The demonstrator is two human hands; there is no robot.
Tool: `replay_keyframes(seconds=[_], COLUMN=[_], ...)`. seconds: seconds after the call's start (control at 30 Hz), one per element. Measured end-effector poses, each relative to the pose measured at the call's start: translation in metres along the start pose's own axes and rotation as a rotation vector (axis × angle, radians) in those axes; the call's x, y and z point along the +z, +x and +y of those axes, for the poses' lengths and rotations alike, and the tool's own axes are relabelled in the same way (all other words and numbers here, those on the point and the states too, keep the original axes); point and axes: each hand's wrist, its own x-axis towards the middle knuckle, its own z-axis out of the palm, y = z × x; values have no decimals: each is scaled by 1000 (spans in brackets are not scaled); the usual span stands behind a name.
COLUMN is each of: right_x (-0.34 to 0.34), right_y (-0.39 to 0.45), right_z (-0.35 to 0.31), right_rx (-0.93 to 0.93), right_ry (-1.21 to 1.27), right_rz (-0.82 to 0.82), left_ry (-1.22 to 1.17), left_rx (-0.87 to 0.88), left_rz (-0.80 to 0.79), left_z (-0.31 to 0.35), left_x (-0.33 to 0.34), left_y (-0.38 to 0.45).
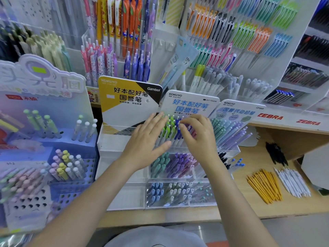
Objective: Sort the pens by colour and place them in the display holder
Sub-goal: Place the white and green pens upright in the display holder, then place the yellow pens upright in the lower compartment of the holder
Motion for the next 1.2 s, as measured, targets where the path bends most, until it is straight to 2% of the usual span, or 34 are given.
replay_keyframes(seconds=[0.17, 0.27, 0.37, 0.47, 0.63, 0.73, 0.9, 0.97, 1.07, 1.2], right_x=[-54, -87, -117, -145, -190, -204, -205, -204, -203, -198], right_y=[-35, -69, -106, -151, -219, -247, -258, -255, -251, -241], right_z=[31, 76, 141, 225, 377, 455, 543, 561, 580, 591], right_rx=[-2, 107, 235, 410, 689, 762, 824, 881, 957, 1055], right_ry=[-11, -32, -74, -100, -92, -45, -32, -1, 94, 157], right_rz=[163, 215, 220, 126, -150, -295, -398, -418, -426, -412], left_ry=[-92, -148, -165, -157, -177, -150, -270, -346, -466, -460], left_rx=[15, 57, 108, 109, -107, -333, -833, -1014, -1222, -1282], left_rz=[254, 187, 80, -43, -289, -416, -464, -416, -263, -147], left_z=[65, 119, 175, 228, 289, 307, 316, 316, 322, 337], left_x=[-6, 25, 89, 170, 319, 402, 504, 530, 557, 573], left_y=[-5, 7, 34, 60, 92, 111, 129, 131, 138, 162])
